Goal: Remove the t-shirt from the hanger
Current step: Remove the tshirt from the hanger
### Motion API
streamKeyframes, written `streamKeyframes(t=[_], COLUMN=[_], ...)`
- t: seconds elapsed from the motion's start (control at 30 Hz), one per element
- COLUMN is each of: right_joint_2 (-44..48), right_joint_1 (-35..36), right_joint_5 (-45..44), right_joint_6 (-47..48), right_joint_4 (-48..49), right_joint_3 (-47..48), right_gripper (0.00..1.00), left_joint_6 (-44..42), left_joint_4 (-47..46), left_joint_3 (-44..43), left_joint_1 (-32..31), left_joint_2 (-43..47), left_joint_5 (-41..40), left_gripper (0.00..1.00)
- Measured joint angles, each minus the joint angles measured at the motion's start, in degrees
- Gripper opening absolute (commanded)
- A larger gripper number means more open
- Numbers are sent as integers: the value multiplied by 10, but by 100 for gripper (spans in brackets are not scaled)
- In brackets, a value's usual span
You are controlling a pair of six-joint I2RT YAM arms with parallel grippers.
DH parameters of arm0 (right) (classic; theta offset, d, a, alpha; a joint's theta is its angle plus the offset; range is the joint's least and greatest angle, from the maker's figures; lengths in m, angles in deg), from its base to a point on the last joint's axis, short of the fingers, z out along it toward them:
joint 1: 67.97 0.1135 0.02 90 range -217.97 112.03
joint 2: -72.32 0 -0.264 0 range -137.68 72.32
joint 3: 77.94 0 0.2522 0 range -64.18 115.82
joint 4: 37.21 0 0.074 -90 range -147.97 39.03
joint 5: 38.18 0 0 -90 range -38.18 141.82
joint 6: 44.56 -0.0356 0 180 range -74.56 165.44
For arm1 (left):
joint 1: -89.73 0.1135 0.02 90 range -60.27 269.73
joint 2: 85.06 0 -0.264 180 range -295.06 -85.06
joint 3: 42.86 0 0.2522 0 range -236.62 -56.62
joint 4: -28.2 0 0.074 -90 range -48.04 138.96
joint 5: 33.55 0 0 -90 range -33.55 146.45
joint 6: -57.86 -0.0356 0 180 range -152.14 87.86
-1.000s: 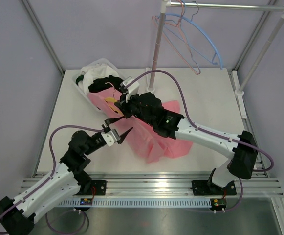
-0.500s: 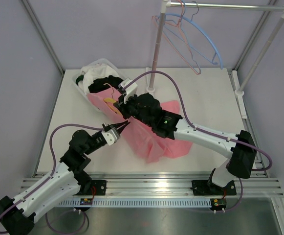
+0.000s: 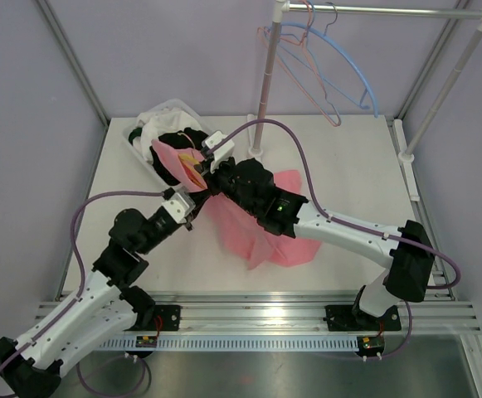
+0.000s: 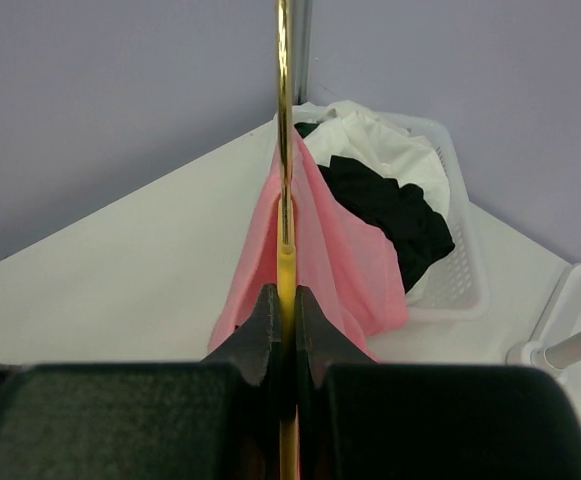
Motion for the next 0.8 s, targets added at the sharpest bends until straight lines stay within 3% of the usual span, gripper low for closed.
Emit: streamKeyframes(t=[0.13,0.4,0.8], right_joint_2=[-1,-27,-58], right_joint_1=[0,0,0], right_joint_5=[-4,-37,-54], right_joint_6=[9,23,27], right_joint_4=[11,34,37], right_joint_3=[-2,4,27], right_gripper=[0,0,0], left_joint_6=[45,140,266], left_joint_4=[28,66,57], left_joint_3=[-44,-70,-78], left_joint_1=[46,165,312], left_joint_2=[-15,-45,-77], left_joint_5=[12,122,247], left_gripper=[0,0,0])
